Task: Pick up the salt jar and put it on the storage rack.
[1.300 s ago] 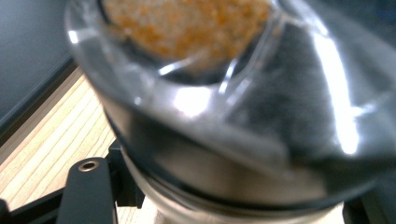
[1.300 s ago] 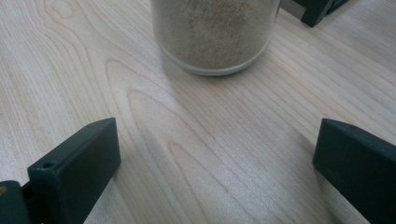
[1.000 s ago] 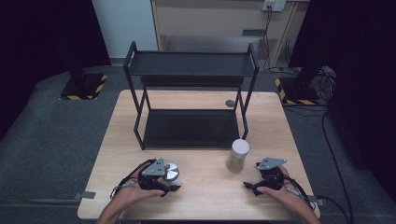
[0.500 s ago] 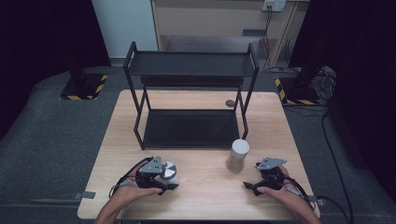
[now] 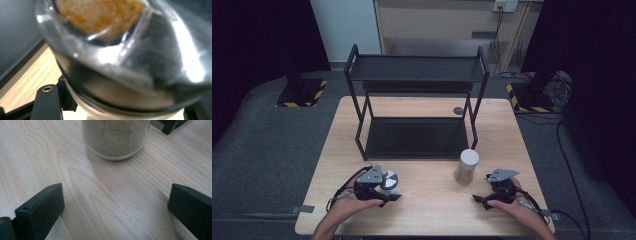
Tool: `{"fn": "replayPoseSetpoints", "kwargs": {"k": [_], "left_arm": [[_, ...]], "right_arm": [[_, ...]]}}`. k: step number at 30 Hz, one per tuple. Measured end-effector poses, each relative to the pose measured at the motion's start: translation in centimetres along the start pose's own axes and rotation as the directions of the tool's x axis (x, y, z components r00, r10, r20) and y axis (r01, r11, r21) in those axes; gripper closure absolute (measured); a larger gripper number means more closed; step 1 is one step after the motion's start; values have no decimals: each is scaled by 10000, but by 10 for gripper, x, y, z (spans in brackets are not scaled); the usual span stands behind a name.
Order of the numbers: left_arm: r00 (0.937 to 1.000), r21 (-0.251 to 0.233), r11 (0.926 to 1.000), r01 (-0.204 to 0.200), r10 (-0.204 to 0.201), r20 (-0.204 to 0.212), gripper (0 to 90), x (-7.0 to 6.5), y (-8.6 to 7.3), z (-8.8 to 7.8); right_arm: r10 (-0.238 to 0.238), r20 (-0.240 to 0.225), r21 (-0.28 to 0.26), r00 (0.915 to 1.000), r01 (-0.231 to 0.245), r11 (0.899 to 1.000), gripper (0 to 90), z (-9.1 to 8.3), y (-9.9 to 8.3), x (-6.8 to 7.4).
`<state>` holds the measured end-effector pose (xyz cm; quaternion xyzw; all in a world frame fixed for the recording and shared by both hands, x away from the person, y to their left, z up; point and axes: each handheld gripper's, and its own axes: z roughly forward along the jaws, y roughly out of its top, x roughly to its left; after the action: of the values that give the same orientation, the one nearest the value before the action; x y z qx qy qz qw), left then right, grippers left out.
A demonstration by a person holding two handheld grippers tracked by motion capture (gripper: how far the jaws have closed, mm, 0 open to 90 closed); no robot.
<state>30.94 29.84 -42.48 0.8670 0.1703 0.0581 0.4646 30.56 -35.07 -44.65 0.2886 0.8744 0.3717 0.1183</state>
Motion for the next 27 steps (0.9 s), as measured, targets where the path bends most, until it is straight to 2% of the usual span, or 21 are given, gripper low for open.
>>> {"fn": "replayPoseSetpoints", "kwargs": {"k": [10, 17, 27], "left_arm": [[9999, -117, 9999, -48, 47, -91, 298, -4, 8, -8], [10000, -159, 9999, 60, -61, -75, 298, -2, 12, -14], [10000, -130, 9999, -6, 6, -22, 298, 1, 27, -17]], "right_arm": [[-1, -1, -2, 10000, 1, 10000, 16, 0, 0, 0], [0, 0, 0, 10000, 0, 10000, 16, 0, 0, 0], [-1, 0, -1, 10000, 1, 10000, 16, 0, 0, 0]]}}
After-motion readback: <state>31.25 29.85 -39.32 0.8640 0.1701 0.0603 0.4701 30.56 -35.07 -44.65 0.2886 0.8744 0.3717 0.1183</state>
